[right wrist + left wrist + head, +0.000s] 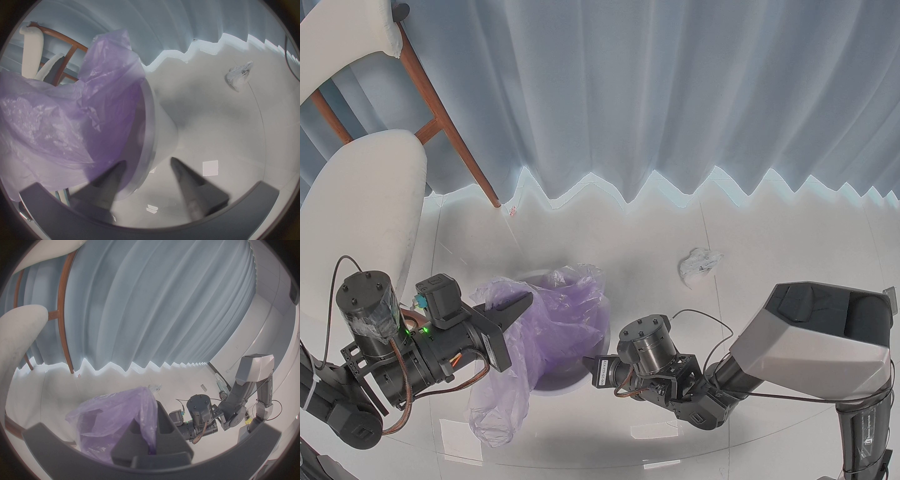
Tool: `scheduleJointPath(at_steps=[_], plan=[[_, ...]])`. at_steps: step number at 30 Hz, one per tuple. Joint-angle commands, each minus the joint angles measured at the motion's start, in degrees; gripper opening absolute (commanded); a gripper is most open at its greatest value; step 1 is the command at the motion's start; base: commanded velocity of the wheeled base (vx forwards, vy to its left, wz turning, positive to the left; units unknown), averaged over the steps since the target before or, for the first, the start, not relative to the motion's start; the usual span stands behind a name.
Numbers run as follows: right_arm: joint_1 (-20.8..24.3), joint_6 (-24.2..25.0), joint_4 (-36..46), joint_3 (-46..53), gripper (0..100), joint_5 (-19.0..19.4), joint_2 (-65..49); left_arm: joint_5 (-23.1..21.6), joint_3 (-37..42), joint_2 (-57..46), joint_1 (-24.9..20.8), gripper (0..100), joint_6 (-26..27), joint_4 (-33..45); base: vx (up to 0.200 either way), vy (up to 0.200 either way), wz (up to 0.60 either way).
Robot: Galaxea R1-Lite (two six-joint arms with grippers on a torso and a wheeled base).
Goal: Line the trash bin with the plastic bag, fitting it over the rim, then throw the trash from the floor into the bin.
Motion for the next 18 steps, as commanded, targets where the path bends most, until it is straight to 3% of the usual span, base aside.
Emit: scheduleJointPath(at_steps=[1, 18], plan=[[-0.2, 0.0, 0.5, -1.1, 0, -0.1, 0.3, 0.0, 0.2, 1.5, -0.4, 0, 0.0, -0.1, 0.0, 0.0, 0.0], [-5.1, -0.1, -0.4, 8.7, 0, -0.8, -8.1, -0.8, 2.2, 2.9, -2.2, 0, -2.4, -0.1, 0.0, 0.0, 0.0]])
